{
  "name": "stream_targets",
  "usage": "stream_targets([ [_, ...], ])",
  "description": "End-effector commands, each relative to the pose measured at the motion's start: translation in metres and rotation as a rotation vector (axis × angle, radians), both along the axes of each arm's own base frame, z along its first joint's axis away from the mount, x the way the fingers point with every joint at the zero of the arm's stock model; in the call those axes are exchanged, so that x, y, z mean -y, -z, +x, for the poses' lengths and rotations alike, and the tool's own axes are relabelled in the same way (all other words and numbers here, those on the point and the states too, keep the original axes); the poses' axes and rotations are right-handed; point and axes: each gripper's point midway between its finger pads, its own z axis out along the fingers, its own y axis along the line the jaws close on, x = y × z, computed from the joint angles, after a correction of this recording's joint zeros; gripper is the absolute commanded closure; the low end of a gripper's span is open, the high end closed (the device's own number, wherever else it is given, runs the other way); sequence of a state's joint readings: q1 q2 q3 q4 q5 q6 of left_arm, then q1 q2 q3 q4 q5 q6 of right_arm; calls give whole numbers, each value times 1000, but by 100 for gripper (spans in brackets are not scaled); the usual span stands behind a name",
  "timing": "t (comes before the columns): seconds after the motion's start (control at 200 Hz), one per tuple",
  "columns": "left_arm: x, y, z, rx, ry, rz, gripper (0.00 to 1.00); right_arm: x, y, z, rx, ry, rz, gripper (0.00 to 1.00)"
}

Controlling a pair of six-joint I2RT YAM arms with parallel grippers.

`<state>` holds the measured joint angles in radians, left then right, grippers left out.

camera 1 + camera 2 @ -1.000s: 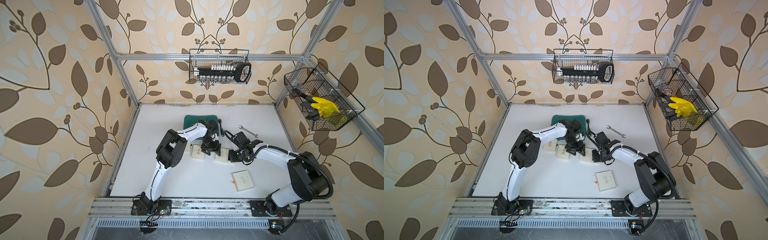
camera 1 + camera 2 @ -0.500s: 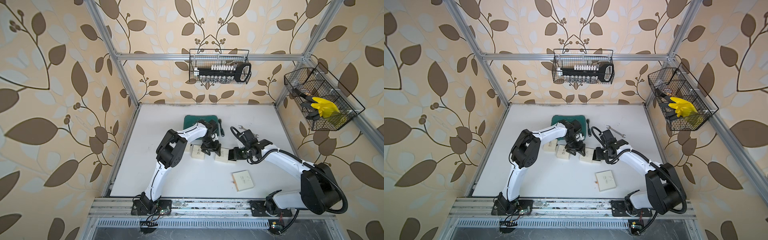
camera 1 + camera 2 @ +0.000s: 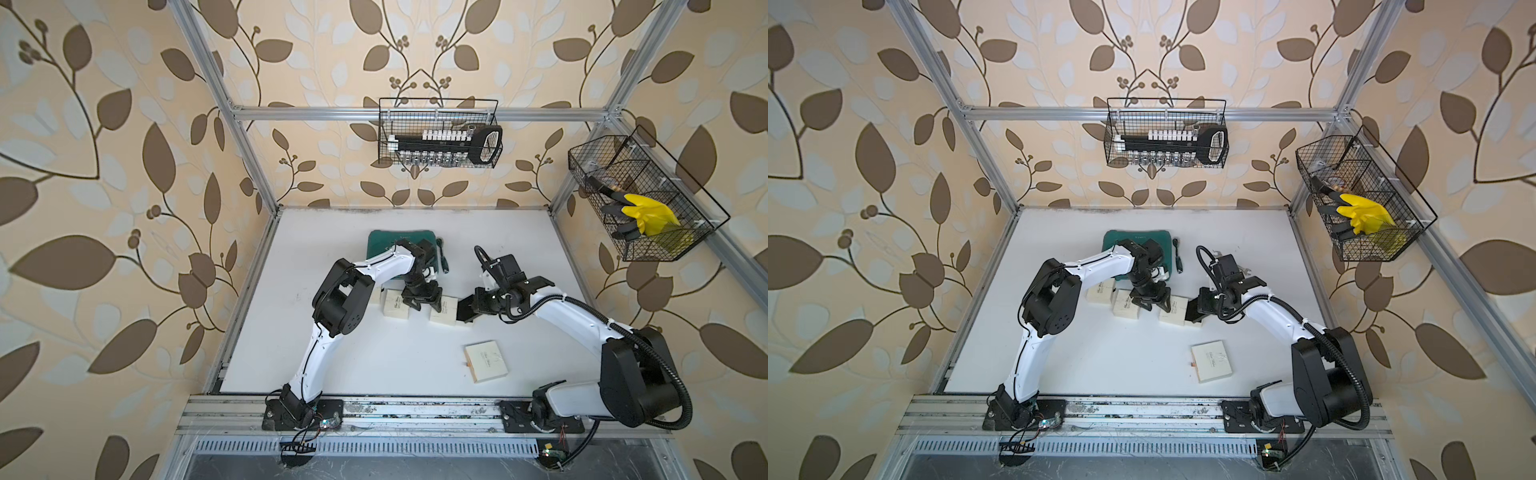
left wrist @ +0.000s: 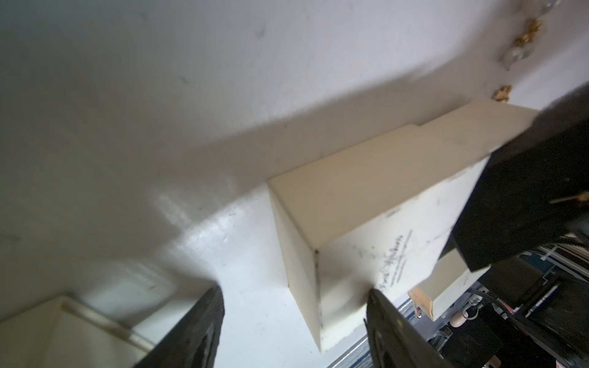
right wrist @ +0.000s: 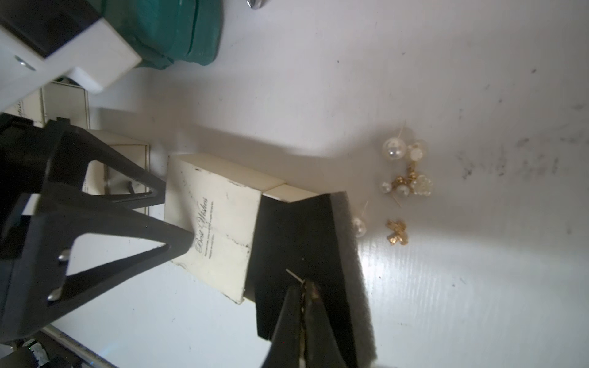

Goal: Take out the earrings from the drawer-style jewelry box
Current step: Pick up the earring from the drawer.

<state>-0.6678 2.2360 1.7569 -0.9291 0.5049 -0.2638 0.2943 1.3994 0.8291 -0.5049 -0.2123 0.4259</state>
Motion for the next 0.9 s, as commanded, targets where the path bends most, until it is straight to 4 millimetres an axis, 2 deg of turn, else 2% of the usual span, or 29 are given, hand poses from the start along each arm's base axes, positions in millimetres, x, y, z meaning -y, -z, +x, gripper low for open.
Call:
stream_targets([
  [0.0,-12,21,-16,-19,38,106,26,-10,8,-8,-37,-16,62,95],
  [0.18,1,0,-10,7,44,38,24,-21,26,-24,-100,-45,90,95],
  [0.3,3,-4,-9,12,45,26,23,-30,36,-32,-126,-65,107,94],
  [0.49,-3,3,-11,-3,37,67,24,-36,25,-25,-79,-71,141,93],
  [0.605,-7,8,-13,-8,35,92,24,-31,17,-20,-57,-63,115,94],
  [0.895,-10,13,-15,-12,42,113,25,-1,4,-1,2,51,56,92],
])
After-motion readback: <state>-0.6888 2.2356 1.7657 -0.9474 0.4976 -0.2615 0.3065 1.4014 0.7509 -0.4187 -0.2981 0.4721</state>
